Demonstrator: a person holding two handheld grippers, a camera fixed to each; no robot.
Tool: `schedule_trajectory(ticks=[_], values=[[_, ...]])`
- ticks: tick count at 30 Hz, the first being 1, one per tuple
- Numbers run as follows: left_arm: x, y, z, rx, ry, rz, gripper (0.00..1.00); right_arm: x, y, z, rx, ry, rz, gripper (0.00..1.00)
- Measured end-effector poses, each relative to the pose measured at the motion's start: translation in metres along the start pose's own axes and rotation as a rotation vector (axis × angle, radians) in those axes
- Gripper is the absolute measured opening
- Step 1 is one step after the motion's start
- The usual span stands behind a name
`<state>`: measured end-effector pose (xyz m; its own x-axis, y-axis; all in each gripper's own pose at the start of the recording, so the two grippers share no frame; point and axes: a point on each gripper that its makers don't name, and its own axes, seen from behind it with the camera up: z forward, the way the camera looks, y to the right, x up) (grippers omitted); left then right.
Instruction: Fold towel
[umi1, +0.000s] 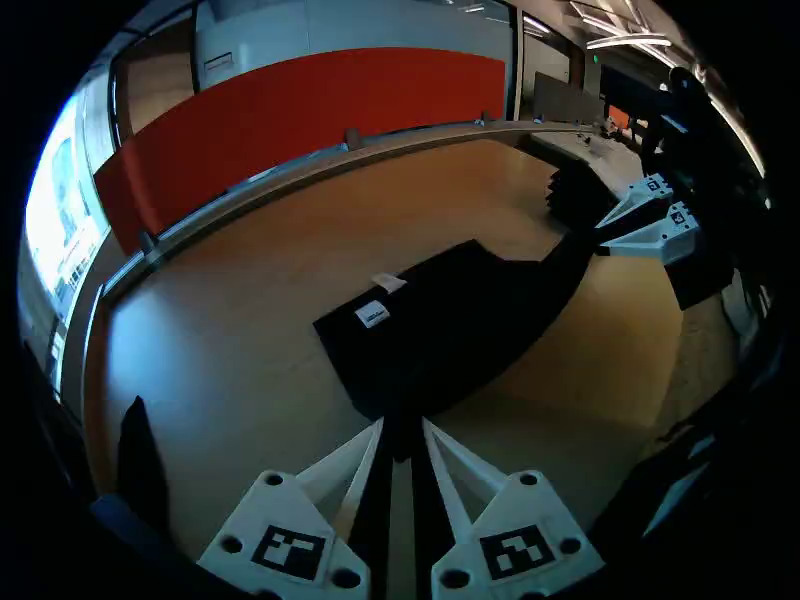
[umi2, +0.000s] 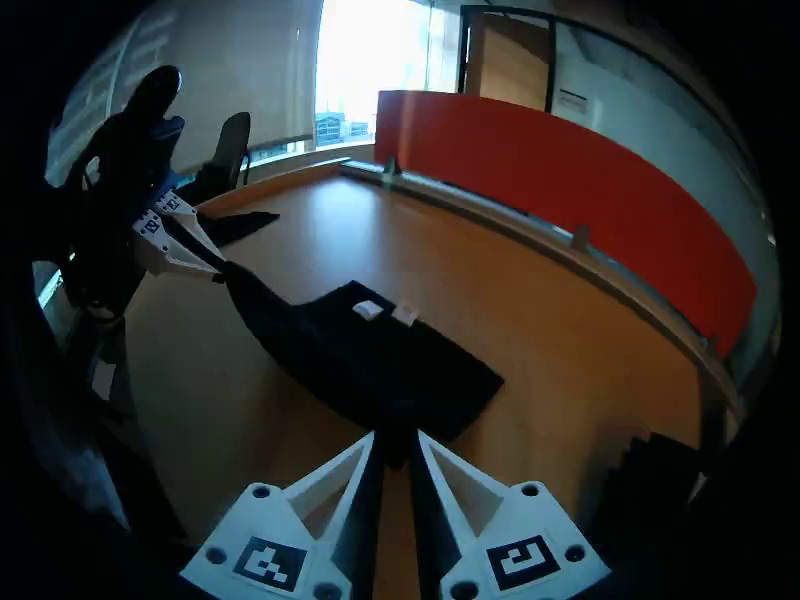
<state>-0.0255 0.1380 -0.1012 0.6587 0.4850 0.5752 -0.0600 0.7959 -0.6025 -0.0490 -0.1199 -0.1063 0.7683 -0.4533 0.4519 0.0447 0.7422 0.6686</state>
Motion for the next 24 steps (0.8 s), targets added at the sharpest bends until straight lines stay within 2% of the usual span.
schedule_trajectory(ticks=[14, 24], values=[[0.006, 0.011, -0.026, -0.016, 0.008, 0.005, 0.12, 0.012, -0.009, -0.029, 0.006, 0.000, -0.022, 0.16], [0.005, 0.017, -0.030, -0.025, 0.005, -0.006, 0.12, 0.012, -0.009, -0.034, 0.006, -0.006, -0.022, 0.16]])
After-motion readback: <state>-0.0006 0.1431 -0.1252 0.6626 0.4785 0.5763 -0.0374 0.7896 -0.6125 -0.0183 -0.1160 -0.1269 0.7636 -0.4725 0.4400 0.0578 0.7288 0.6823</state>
